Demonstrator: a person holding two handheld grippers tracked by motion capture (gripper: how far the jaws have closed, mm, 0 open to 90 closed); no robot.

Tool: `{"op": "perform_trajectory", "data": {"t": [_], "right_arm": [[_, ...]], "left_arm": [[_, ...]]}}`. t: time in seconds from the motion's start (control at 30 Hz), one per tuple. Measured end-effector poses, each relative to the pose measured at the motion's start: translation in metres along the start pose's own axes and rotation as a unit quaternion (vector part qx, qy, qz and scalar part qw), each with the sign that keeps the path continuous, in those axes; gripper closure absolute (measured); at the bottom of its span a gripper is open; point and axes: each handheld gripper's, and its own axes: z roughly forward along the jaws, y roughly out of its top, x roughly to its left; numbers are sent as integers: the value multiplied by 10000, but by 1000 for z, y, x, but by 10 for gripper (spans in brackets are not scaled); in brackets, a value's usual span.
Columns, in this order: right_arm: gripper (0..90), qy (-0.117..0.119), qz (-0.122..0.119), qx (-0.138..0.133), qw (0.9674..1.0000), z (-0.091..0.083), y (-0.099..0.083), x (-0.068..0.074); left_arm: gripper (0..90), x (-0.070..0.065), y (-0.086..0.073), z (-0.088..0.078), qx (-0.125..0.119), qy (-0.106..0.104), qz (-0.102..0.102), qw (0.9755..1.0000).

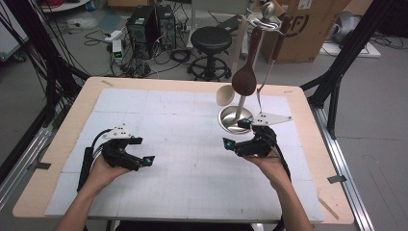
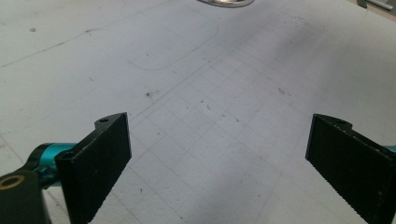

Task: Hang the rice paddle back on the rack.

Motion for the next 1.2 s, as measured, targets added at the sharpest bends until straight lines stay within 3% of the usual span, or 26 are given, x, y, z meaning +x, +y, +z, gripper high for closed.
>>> {"op": "perform_trajectory", "data": {"t": [0.1,0.2,1.2], "right_arm": [[89,-5,51,-9,10000,0,-6,0],[1,-77,82,49,9999,0,-10,0],[0,-315,413,104,9986,-26,-63,-2]], "left_arm": [[72,0,0,0,21,-2,-19,10000],[71,0,0,0,9,-6,-25,10000],[69,2,-9,-2,-56,61,-89,9999]]}}
